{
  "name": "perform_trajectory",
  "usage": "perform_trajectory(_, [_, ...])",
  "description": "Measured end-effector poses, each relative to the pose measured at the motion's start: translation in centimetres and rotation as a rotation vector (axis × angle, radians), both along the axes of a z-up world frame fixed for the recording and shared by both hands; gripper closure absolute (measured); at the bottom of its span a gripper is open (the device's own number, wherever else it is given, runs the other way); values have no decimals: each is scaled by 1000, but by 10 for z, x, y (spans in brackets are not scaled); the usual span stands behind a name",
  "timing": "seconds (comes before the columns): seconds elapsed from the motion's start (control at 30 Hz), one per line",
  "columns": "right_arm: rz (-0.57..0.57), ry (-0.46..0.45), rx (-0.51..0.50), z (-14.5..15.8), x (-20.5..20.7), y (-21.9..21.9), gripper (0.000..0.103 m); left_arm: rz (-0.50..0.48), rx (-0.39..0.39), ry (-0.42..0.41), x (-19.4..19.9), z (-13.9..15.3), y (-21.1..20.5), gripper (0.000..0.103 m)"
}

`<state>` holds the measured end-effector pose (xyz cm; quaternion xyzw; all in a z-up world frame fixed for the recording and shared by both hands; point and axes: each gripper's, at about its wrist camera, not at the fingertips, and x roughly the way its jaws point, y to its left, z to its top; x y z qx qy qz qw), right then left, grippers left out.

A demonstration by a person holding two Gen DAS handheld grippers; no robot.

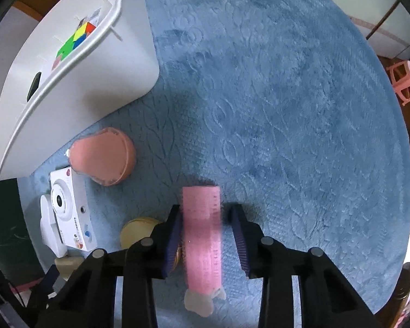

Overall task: Organize rigid objects
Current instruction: 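Grasp the tan folded box with the left gripper while the right gripper grasps the pink hair roller, then carry the tan box and pink roller into the bin and open both grippers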

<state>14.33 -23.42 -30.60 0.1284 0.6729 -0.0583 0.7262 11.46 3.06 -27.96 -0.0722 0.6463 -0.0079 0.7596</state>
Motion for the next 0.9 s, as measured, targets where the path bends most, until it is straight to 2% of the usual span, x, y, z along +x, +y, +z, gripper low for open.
perform_trajectory(0.1, [7, -6, -19, -2, 0, 4, 73, 7, 19, -7, -3, -2, 0, 6])
perform_trajectory(0.17, [8, -9, -23, -3, 1, 6, 75, 11, 13, -4, -1, -7, 2, 18])
perform_trajectory(0.23, [7, -10, -24, -4, 2, 8, 75, 18, 14, -8, -4, -7, 2, 23])
perform_trajectory(0.3, [8, -14, -25, -4, 3, 11, 76, 16, 22, -18, -6, -6, 1, 36])
perform_trajectory(0.47, [27, -30, -17, 6, -6, 17, 78, 16, 52, -28, -13, -5, -2, 37])
perform_trajectory(0.67, [70, -71, -15, 32, -19, 20, 78, 2, 58, -72, -25, 14, -7, 37])
perform_trajectory(0.9, [130, -152, -19, 78, -42, 29, 78, -12, 44, -140, -29, 71, -9, 37])
